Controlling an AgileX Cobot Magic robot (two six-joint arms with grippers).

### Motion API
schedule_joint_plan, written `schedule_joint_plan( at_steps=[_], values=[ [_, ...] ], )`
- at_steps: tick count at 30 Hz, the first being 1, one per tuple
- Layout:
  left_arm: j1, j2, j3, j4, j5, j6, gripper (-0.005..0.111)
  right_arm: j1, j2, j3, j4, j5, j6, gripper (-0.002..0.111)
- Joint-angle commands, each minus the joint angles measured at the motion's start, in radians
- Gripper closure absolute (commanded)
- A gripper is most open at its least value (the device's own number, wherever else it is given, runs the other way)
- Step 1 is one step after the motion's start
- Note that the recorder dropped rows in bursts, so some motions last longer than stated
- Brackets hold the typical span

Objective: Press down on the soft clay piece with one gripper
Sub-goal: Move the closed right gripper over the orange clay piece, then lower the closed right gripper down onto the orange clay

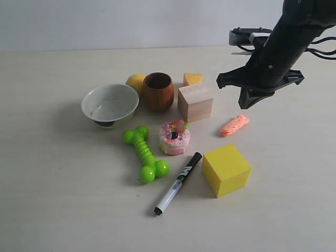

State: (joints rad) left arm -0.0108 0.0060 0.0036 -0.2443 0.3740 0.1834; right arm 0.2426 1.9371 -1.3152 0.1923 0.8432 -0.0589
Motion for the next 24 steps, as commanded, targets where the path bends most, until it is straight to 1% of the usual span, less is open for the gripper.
schedule_joint_plan(
  at_steps=[1,9,24],
  values=[
    [0.002,-0.006,-0.004,-0.002,-0.009,-0.001,0.107,0.002,0.022,-0.008,0.013,-0.006,0.004,0.108],
    [0.002,-0.006,-0.004,-0.002,-0.009,-0.001,0.107,0.002,0.063,-0.008,0.061,-0.013,-0.035,0.108],
    [0.002,-0.006,-0.004,-0.002,-0.009,-0.001,0.107,0.002,0.118,-0.02,0.067,-0.033,-0.037,0.108]
  ],
)
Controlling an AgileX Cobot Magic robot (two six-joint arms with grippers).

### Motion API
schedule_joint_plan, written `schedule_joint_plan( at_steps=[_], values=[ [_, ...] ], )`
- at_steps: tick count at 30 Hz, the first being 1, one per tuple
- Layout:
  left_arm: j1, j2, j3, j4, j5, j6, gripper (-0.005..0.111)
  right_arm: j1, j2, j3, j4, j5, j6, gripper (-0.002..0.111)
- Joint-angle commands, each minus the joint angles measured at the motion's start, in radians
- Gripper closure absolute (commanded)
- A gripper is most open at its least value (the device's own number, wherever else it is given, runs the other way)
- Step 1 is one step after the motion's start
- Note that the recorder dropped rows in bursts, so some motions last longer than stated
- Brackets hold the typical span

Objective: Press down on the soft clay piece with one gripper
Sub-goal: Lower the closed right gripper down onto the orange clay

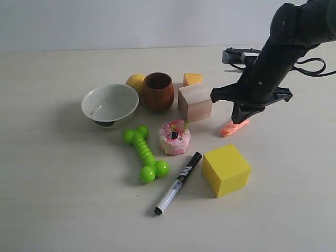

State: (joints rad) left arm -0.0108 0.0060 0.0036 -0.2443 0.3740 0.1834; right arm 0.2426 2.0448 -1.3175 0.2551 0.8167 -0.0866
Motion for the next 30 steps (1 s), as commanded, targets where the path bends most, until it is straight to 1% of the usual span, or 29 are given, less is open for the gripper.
schedule_joint_plan(
  at_steps=[1,20,30],
  values=[
    [0.002,-0.006,-0.004,-0.002,-0.009,-0.001,0.107,0.002,0.015,-0.024,0.004,0.001,-0.01,0.108],
    [0.002,-0.006,-0.004,-0.002,-0.009,-0.001,0.107,0.002,0.058,-0.04,-0.008,0.025,-0.007,0.108],
    [0.002,-0.006,-0.004,-0.002,-0.009,-0.001,0.107,0.002,0.121,-0.04,-0.008,0.039,0.001,0.108]
  ],
)
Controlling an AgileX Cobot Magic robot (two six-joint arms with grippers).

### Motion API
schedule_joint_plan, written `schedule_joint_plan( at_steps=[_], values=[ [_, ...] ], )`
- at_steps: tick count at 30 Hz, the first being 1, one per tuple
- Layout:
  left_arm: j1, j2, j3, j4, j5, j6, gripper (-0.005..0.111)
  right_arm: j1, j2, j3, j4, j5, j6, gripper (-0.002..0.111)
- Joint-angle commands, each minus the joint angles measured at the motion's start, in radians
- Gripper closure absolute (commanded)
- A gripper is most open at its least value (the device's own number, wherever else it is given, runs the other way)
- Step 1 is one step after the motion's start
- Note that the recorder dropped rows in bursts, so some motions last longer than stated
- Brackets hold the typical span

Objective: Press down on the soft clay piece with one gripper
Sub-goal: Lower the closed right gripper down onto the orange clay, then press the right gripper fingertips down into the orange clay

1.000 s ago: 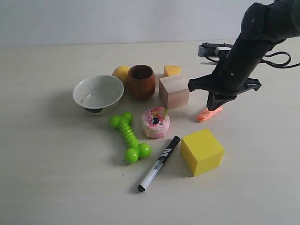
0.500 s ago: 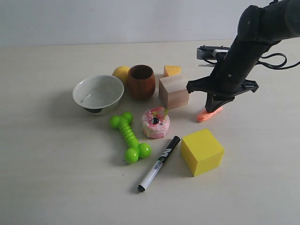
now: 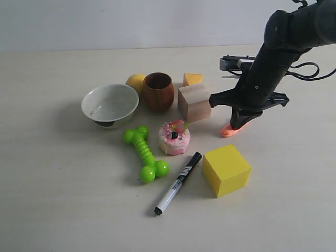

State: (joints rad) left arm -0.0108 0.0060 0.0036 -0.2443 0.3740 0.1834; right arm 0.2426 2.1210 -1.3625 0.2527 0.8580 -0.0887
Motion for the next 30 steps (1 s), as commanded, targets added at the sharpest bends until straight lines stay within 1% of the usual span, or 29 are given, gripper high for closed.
schedule_joint_plan(
  at_steps=[1,8,19,24,30],
  values=[
    [0.002,-0.006,-0.004,-0.002,-0.009,-0.001,0.107,0.002,0.054,0.005,-0.007,0.01,0.006,0.108],
    [0.002,-0.006,-0.004,-0.002,-0.009,-0.001,0.107,0.002,0.102,-0.055,-0.054,0.122,0.047,0.108],
    [0.002,-0.006,-0.004,-0.002,-0.009,-0.001,0.107,0.035,0.147,-0.061,-0.13,0.122,0.106,0.108],
    [0.002,-0.006,-0.004,-0.002,-0.009,-0.001,0.107,0.036,0.149,-0.061,-0.187,0.135,0.169,0.108],
    [0.002,-0.006,-0.004,-0.002,-0.009,-0.001,0.107,0.036,0.149,-0.05,-0.186,0.131,0.17,0.108]
  ],
)
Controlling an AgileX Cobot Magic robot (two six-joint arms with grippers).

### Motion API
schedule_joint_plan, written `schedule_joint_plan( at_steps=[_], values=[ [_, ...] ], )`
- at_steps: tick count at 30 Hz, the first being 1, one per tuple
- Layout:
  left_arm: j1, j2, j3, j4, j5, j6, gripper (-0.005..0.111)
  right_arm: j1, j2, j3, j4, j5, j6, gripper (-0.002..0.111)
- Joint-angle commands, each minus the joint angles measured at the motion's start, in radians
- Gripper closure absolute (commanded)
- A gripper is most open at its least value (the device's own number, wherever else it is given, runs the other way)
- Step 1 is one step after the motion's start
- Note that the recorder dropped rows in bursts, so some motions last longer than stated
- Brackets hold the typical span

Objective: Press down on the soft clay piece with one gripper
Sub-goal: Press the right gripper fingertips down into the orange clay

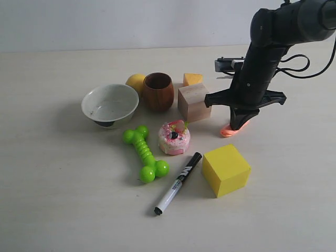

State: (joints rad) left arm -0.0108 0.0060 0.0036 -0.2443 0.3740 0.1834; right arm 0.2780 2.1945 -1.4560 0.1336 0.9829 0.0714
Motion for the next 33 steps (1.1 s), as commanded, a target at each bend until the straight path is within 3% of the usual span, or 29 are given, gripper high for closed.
schedule_joint_plan(
  at_steps=[1,33],
  values=[
    [0.002,-0.006,-0.004,-0.002,-0.009,-0.001,0.107,0.0,0.08,0.043,-0.067,0.006,0.009,0.108],
    [0.002,-0.006,-0.004,-0.002,-0.009,-0.001,0.107,0.0,0.17,0.043,-0.055,-0.042,0.009,0.108]
  ],
)
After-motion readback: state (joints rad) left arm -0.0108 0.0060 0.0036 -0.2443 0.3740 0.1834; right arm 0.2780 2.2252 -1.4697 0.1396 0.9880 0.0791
